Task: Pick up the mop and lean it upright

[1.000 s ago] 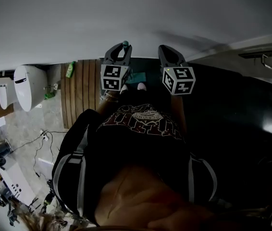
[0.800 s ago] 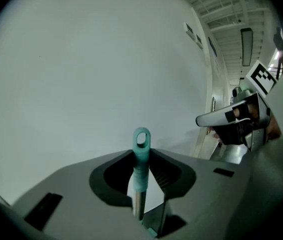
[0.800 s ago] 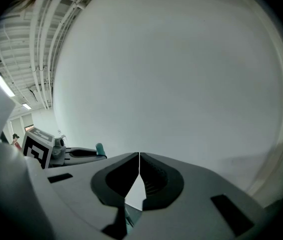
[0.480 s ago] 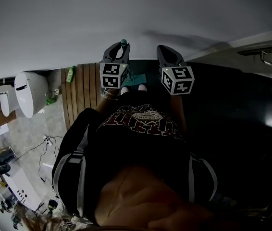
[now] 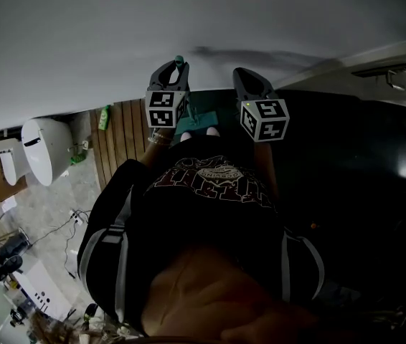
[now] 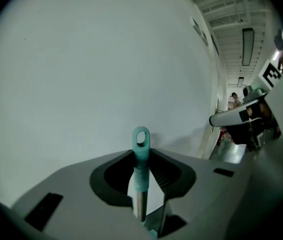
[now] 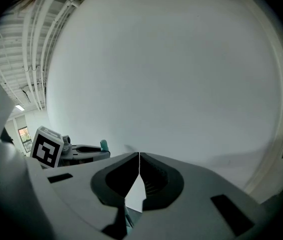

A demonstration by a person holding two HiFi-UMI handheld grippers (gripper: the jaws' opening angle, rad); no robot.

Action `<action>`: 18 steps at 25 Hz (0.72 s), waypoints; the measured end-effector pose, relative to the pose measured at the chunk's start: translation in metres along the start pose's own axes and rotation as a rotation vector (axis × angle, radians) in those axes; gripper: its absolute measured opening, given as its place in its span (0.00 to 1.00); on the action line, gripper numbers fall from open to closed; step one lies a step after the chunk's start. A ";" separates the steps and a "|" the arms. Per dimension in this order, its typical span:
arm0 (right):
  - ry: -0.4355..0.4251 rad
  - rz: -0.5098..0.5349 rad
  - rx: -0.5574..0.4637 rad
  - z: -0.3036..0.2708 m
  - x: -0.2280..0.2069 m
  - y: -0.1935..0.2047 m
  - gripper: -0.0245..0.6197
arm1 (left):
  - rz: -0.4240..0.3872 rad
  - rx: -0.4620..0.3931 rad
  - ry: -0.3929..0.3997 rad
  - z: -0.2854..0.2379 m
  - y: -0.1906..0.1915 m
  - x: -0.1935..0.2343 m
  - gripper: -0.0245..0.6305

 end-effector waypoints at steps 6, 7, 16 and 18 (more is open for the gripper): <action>0.013 -0.005 -0.001 -0.003 -0.002 -0.002 0.07 | 0.002 0.004 0.004 -0.010 -0.002 0.006 0.26; 0.014 -0.006 0.000 -0.004 -0.002 -0.002 0.07 | 0.003 0.004 0.005 -0.012 -0.003 0.007 0.26; 0.026 -0.015 0.004 -0.007 -0.006 -0.003 0.07 | 0.012 0.001 0.002 -0.022 -0.006 0.013 0.26; 0.029 -0.017 0.004 -0.007 -0.007 -0.003 0.07 | 0.012 0.006 0.000 -0.024 -0.005 0.014 0.26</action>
Point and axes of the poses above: the fingertips, and each gripper's own axes: z backward along the fingers, x to its left, y out of its underside, the point moved 5 cm from there along z, backward along the fingers, and after that the axes turned 4 degrees about -y, right-handed, at the moved point
